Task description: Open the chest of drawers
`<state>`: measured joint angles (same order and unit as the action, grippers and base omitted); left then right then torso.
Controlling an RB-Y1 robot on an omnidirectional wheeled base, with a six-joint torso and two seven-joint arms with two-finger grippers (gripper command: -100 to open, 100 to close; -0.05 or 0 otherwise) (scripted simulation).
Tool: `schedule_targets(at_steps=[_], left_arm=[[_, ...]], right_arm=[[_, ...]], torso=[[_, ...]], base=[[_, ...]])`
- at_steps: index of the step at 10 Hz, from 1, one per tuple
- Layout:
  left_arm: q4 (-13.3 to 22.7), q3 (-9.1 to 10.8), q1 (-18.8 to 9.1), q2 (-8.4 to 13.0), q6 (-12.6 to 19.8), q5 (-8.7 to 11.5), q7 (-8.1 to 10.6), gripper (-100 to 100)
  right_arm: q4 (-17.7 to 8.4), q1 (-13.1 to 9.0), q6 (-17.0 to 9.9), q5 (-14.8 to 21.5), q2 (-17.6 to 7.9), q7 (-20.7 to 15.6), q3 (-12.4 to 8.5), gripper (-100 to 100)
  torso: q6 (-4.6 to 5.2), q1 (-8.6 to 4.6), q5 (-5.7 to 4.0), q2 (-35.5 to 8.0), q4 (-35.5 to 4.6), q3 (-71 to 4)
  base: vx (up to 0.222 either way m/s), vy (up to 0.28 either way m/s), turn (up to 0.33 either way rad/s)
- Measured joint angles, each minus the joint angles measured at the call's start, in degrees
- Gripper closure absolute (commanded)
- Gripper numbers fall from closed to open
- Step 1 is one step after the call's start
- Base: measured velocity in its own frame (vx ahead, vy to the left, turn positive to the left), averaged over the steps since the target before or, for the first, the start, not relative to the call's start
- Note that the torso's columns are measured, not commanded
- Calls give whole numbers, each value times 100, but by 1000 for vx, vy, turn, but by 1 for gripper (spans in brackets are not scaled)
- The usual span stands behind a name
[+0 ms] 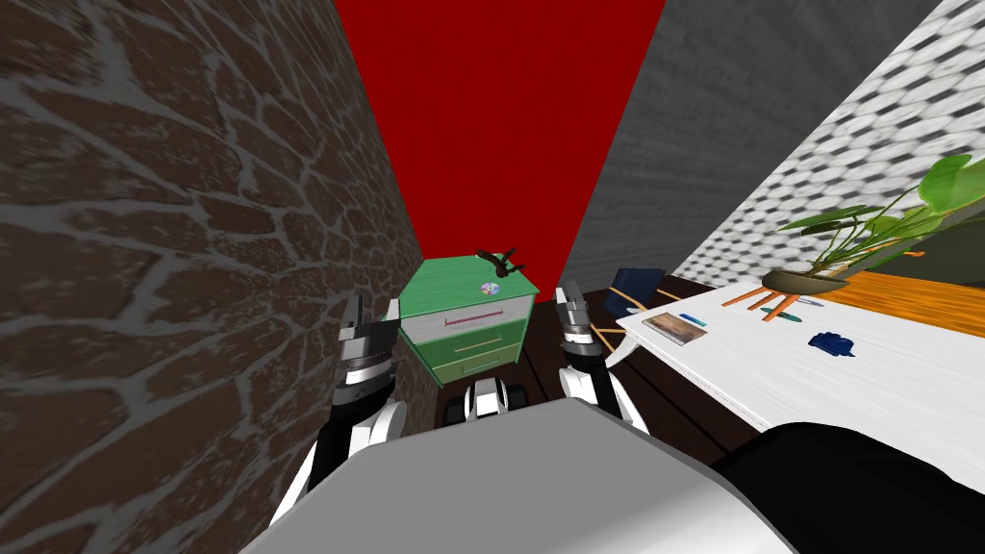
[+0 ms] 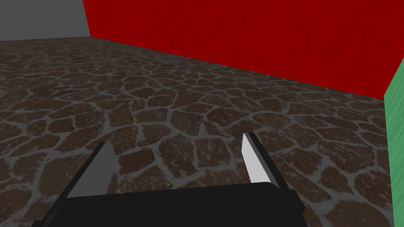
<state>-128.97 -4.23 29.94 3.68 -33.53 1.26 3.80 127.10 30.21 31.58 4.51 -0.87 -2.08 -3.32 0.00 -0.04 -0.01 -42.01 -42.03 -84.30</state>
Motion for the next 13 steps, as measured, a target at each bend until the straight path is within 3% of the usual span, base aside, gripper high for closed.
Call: schedule_targets(at_steps=[7, 13], left_arm=[[1011, 68, -91, 444, -798, -13, 47, -100], [1976, 106, -168, 621, -1608, -45, 79, -100]], right_arm=[[0, 0, 0, 0, 0, 0, 0, 0], [0, 0, 0, 0, 0, 0, 0, 0]], torso=[[0, 1, 0, -27, -25, -28], [0, 9, 2, -33, -27, -23]], base=[[41, -45, 6], [42, -47, 6]])
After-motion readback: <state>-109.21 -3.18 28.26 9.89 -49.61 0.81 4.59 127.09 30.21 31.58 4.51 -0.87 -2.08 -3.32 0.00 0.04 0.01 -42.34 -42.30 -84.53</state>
